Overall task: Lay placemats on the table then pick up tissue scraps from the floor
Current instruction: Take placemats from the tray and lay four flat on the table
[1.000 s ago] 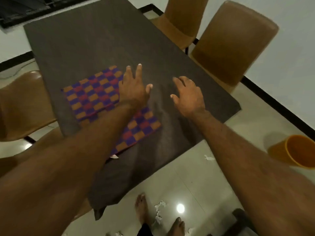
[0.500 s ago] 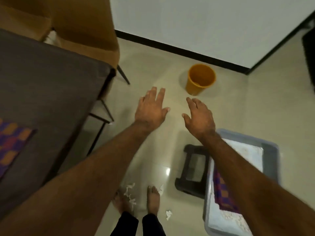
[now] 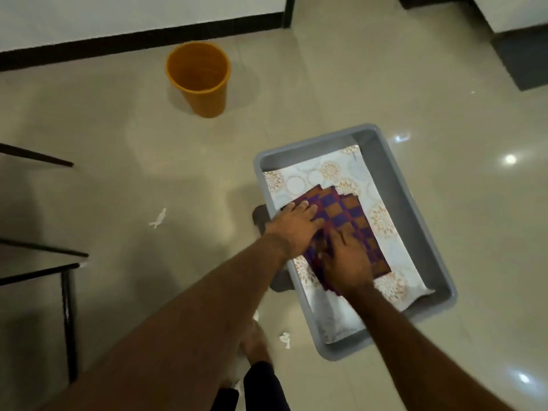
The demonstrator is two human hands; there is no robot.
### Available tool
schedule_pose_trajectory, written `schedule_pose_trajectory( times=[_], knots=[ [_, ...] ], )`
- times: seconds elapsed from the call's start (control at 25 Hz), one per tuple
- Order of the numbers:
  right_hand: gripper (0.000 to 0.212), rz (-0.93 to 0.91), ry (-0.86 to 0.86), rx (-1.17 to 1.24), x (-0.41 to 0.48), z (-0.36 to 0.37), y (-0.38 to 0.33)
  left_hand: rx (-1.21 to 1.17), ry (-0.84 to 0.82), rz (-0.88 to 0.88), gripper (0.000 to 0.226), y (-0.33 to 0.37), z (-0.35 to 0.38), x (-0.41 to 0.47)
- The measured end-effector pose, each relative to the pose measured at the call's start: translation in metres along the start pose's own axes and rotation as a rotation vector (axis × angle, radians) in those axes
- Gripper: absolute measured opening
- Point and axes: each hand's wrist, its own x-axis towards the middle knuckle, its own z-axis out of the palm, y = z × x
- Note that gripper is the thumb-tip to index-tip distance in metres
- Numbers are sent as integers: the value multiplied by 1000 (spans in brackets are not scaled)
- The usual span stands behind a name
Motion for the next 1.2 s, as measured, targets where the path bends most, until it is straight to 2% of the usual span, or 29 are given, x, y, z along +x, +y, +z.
schedule_pose_trajectory(
  times=[0.12, 0.24, 0.44, 0.64, 0.8, 0.96, 1.2],
  knots=[
    [58, 69, -45, 43, -14, 30, 13, 79, -58, 46, 51, 2, 13, 23],
    [65, 107, -37, 51, -18, 41, 13, 162, -104, 95, 65, 4, 15, 36],
    [48, 126, 39, 98, -17, 38, 2, 215, -157, 130, 75, 1, 11, 35],
    [50, 121, 87, 39, -18, 13, -5, 207, -133, 79, 46, 4, -7, 25],
    [53, 68, 142, -74, -1, -41, -12, 172, -15, 63, 32, -6, -51, 2],
    [53, -87, 314, -109, 20, -115, -53, 66, 154, -12, 24, -35, -123, -41],
    [57, -404, 324, -179, 33, -201, -209, -128, 356, -285, 23, -125, -212, -195]
  ],
)
